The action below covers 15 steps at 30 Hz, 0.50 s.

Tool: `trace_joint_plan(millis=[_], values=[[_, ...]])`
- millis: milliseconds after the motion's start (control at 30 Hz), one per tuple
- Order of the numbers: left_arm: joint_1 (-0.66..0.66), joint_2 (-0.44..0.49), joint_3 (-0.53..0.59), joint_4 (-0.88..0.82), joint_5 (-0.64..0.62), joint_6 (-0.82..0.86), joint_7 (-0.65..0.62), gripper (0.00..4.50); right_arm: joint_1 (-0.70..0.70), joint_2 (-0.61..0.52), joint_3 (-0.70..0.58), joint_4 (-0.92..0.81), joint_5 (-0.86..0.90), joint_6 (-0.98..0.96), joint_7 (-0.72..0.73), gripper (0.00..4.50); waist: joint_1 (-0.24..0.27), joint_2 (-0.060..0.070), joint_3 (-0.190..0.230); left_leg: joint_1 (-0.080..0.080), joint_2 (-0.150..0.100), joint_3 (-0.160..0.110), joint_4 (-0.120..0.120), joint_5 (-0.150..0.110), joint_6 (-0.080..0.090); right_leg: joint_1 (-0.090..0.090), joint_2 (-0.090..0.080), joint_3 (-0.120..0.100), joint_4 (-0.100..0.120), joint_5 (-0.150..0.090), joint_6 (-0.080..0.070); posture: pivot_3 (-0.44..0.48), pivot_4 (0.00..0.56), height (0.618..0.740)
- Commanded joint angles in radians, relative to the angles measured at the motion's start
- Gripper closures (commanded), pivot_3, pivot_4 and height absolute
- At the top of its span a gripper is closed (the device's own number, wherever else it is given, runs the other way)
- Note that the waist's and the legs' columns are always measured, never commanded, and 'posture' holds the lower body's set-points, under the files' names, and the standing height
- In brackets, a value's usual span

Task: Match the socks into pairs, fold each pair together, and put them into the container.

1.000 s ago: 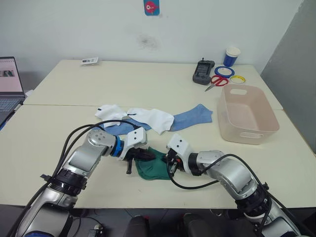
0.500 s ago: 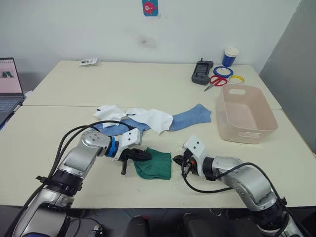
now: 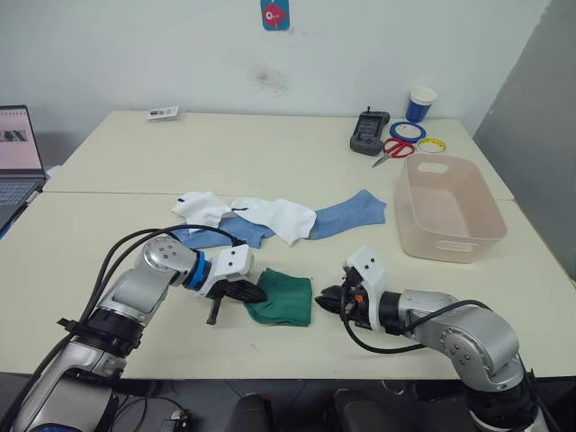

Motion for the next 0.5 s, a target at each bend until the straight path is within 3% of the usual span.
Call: trace_joint_plan(millis=[33, 200, 500], values=[[0.036, 0.018, -0.015, 0.029, 0.051, -0.009, 0.011, 4.50, -0.009, 0.044, -0.045, 0.003, 0.039, 0.071, -0.027, 1.86, 0.000, 0.000, 0.000, 0.000, 0.000, 0.000, 0.000, 0.000, 0.000, 0.000, 0.000, 0.000, 0.000, 0.000, 0.000, 0.000, 0.150, 0.732], [0.053, 0.022, -0.007, 0.007, 0.047, -0.001, 0.014, 4.50, -0.044, 0.238, -0.120, 0.085, 0.069, 0.234, -0.082, 0.03, -0.006, 0.001, -0.001, 0.001, 0.001, 0.000, -0.001, 0.000, 0.000, 0.000, 0.000, 0.000, 0.001, 0.000, 0.000, 0.000, 0.150, 0.732], [0.048, 0.016, -0.006, 0.001, 0.046, 0.012, 0.021, 4.50, -0.142, 0.429, -0.164, 0.266, 0.039, 0.245, -0.145, 0.01, -0.011, 0.002, -0.002, 0.002, 0.000, 0.000, -0.001, 0.000, 0.000, 0.000, 0.000, 0.000, 0.003, 0.000, 0.000, 0.000, 0.150, 0.732]])
